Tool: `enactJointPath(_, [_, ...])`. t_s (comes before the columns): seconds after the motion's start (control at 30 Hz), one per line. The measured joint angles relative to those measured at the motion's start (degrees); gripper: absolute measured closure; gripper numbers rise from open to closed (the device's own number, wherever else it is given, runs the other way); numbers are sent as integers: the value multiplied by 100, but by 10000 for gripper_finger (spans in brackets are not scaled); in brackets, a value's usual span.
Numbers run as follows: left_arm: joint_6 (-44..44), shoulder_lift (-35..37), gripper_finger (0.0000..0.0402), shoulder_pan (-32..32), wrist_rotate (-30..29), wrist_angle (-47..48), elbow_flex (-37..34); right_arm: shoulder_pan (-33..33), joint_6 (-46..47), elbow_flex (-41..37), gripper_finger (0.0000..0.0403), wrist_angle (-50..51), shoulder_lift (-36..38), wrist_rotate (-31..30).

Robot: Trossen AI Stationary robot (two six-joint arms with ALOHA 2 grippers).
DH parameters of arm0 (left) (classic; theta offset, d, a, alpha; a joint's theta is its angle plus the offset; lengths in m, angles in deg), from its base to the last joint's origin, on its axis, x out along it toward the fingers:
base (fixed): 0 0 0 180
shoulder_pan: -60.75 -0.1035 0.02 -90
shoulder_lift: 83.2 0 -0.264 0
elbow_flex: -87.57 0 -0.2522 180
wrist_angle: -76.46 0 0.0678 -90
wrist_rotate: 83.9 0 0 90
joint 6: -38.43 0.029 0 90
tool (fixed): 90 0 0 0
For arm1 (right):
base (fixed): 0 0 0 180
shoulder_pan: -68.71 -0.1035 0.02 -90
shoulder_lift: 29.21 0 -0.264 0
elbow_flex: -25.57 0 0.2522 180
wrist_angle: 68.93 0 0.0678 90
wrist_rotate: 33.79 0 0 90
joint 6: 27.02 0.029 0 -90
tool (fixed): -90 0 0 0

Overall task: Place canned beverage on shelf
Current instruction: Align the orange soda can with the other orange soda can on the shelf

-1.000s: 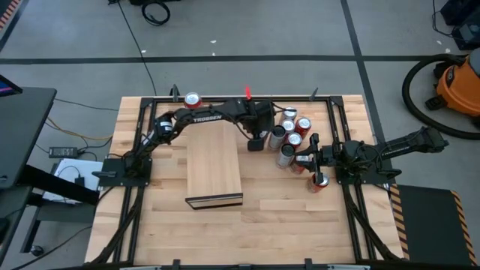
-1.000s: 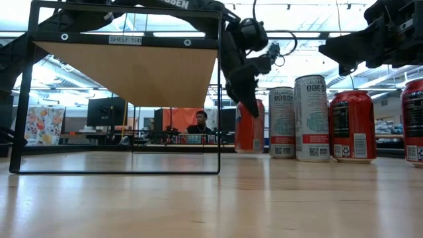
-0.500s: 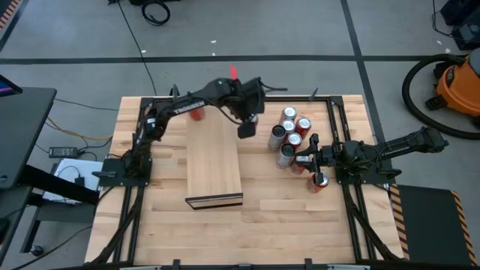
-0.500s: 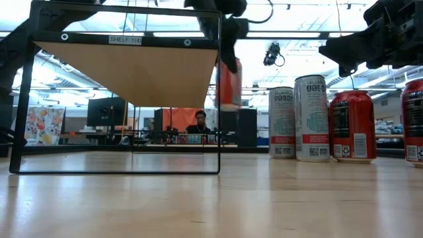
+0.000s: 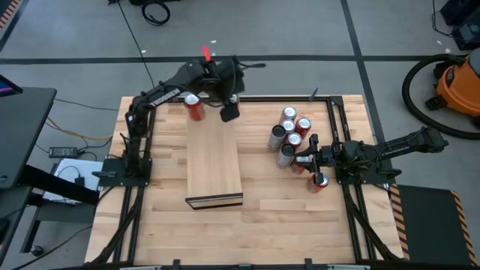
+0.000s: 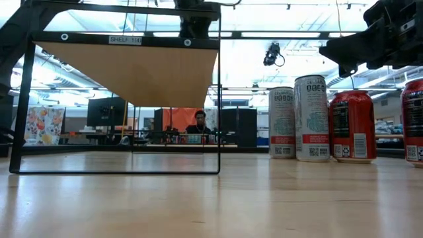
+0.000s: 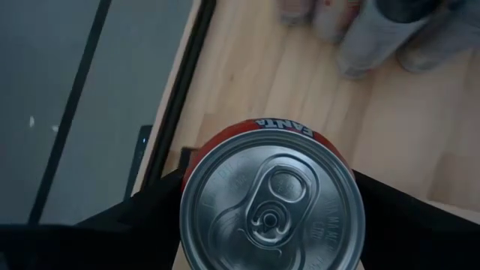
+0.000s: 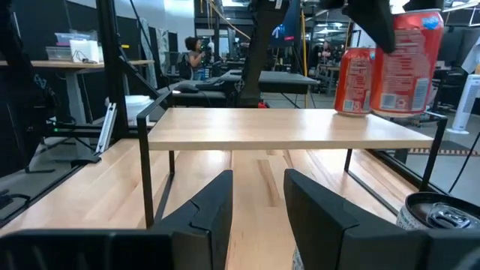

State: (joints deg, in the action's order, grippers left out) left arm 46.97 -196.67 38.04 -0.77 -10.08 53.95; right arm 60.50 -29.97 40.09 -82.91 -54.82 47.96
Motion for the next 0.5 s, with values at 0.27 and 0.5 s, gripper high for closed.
enactJointPath(0.27, [47,0,95,-273,-76,28,0,-4,82,0,273,38,0,59])
enactJointPath(0.5, [4,-56,95,-362,-55,286,-168,-4,126,0,273,40,0,61])
